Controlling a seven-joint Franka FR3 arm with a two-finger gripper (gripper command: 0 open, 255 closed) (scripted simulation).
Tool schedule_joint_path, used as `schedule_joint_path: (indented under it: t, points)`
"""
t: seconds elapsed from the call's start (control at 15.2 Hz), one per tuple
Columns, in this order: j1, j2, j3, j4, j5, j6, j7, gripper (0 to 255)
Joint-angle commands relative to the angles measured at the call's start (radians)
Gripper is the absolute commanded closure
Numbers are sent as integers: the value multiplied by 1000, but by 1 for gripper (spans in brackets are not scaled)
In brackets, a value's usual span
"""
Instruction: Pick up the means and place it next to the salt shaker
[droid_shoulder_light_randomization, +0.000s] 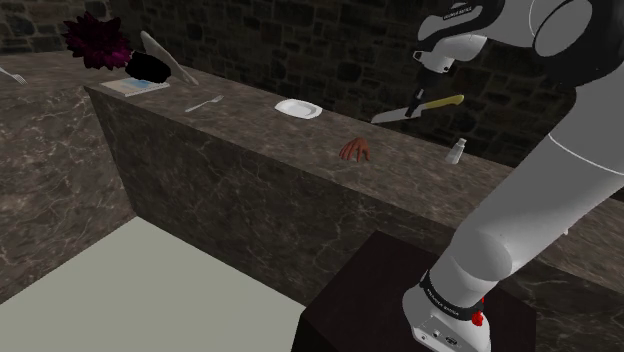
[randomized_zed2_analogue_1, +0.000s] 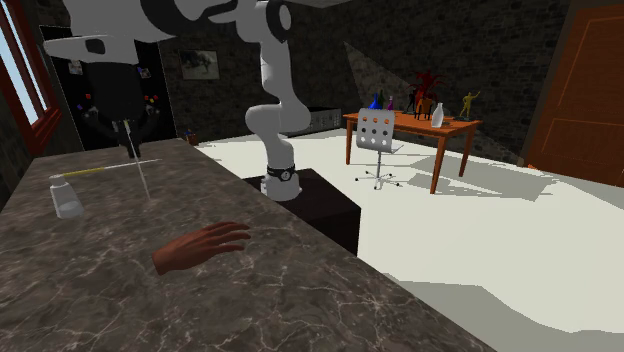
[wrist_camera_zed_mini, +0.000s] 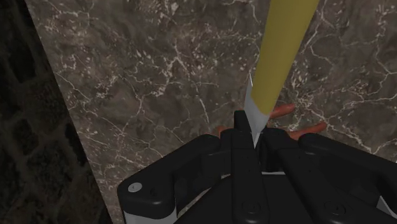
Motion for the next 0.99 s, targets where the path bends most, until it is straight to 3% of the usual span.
schedule_joint_path:
  t: [0.0,0.46,0.92]
  points:
    - [-20,50,-35,51,35,-16,-70,255]
    - [-146,277,-116,270,208,-97,-307,255]
    - [-149,292,-107,192,226,-10,-326,255]
